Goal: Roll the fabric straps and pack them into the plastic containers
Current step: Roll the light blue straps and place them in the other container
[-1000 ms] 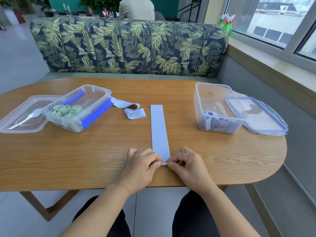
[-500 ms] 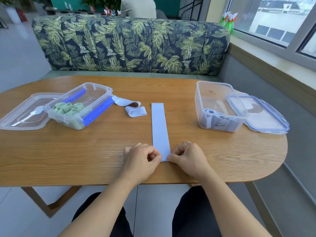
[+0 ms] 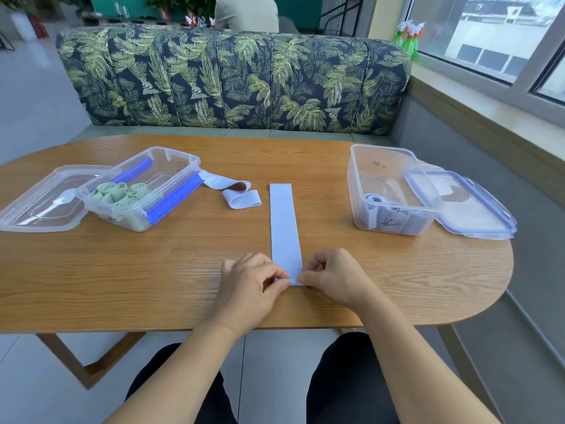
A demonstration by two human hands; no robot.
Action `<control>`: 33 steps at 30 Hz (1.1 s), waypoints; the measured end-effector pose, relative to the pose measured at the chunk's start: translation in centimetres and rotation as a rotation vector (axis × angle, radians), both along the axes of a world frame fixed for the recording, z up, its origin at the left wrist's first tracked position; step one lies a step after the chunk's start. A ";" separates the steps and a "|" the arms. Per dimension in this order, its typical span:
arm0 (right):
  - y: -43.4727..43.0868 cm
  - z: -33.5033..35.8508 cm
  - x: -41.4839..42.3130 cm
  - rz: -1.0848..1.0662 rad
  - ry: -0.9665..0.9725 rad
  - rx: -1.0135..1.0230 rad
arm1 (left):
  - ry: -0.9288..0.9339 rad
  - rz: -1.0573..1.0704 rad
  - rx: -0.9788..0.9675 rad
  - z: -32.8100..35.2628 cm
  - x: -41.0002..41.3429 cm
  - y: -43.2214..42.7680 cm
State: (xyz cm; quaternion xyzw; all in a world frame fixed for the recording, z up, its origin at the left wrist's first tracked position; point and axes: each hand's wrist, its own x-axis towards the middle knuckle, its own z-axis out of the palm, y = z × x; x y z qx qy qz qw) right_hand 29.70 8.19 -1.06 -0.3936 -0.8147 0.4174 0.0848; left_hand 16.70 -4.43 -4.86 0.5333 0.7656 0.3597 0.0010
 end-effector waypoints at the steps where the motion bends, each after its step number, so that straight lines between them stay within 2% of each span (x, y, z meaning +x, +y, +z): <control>1: -0.1 -0.3 0.5 -0.009 0.080 -0.014 | -0.007 0.004 -0.002 0.0 0.0 0.0; 4: -0.7 -0.7 1.5 -0.020 0.211 -0.087 | -0.023 0.016 -0.010 0.1 0.0 0.2; 12: -0.8 -0.9 0.9 0.041 0.069 0.122 | 0.035 0.058 0.015 -0.2 0.2 0.2; 17: -0.7 -1.2 1.0 0.051 0.096 0.119 | 0.138 0.019 0.086 -0.2 0.4 -0.2; 27: -0.6 -1.5 1.1 0.044 0.135 0.093 | 0.127 0.031 -0.046 -0.1 0.0 -0.1; 33: -0.6 -1.1 0.8 0.031 0.109 0.076 | 0.150 0.063 0.001 -0.3 0.2 -0.1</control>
